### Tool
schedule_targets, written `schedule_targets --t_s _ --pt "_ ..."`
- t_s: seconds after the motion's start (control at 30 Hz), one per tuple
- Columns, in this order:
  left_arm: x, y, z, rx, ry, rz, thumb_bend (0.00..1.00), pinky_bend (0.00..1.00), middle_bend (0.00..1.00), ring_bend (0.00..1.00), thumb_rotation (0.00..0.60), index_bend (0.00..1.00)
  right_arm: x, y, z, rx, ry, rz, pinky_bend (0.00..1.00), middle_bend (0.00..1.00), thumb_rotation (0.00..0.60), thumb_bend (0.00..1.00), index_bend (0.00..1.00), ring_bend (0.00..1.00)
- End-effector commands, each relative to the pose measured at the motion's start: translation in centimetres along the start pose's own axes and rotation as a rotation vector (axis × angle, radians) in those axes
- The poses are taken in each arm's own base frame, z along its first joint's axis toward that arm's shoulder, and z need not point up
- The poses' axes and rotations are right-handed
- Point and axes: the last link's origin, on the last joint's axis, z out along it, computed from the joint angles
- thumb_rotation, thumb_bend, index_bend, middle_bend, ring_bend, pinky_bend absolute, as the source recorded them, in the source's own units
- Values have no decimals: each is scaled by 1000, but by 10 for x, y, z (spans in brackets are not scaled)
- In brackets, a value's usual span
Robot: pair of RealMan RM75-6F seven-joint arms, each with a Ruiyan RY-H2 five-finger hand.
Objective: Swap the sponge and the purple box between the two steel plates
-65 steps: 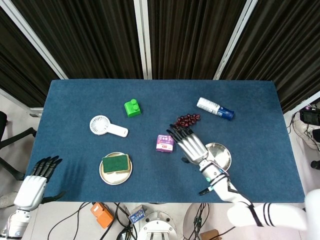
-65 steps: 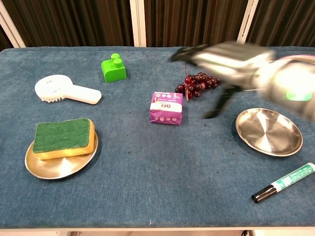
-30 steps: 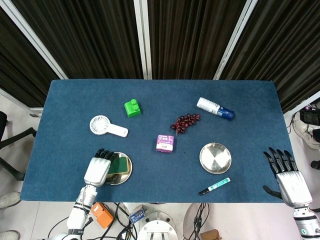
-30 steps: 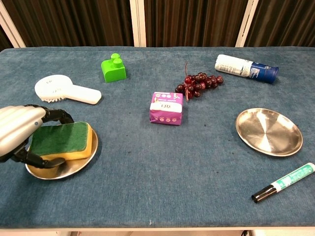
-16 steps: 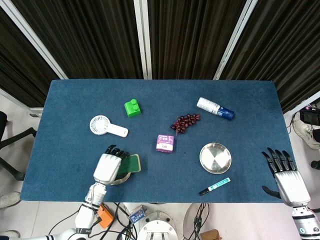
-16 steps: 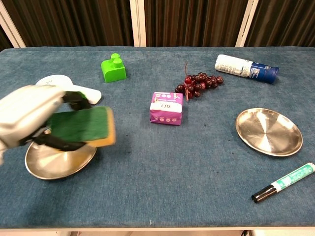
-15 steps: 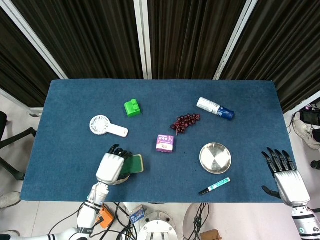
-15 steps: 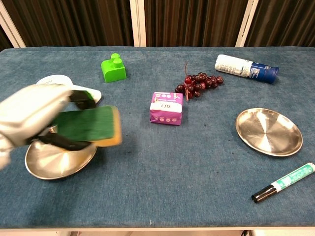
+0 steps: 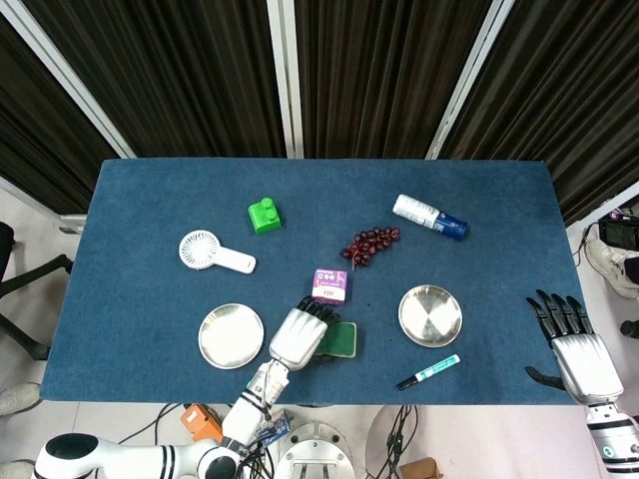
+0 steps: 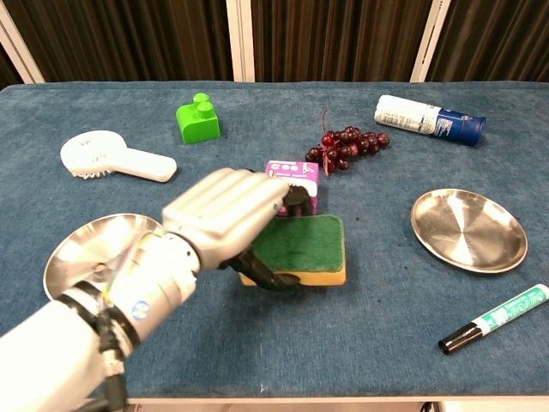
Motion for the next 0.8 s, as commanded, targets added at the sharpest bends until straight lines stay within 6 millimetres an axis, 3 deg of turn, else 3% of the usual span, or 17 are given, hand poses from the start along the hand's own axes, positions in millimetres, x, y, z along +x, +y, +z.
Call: schedule_targets --t_s 0.03,0.27,0.43,0.57,0.8 --pt "0 6 -1 -22 0 12 49 213 218 168 600 217 2 2 0 0 3 7 20 0 600 212 0 0" --pt "23 15 -2 -57 72 -29 24 213 208 158 600 209 5 4 -2 3 4 23 20 0 600 212 0 0" --pt "41 1 18 -7 148 2 68 213 208 162 600 209 7 6 -4 5 0 35 21 0 600 212 0 0" --pt "34 -18 42 57 109 32 103 213 208 175 600 208 8 7 -3 10 -4 37 34 0 600 212 0 0" --pt "19 -37 65 137 54 46 110 213 208 185 600 209 8 8 -3 17 -16 38 44 0 600 212 0 0"
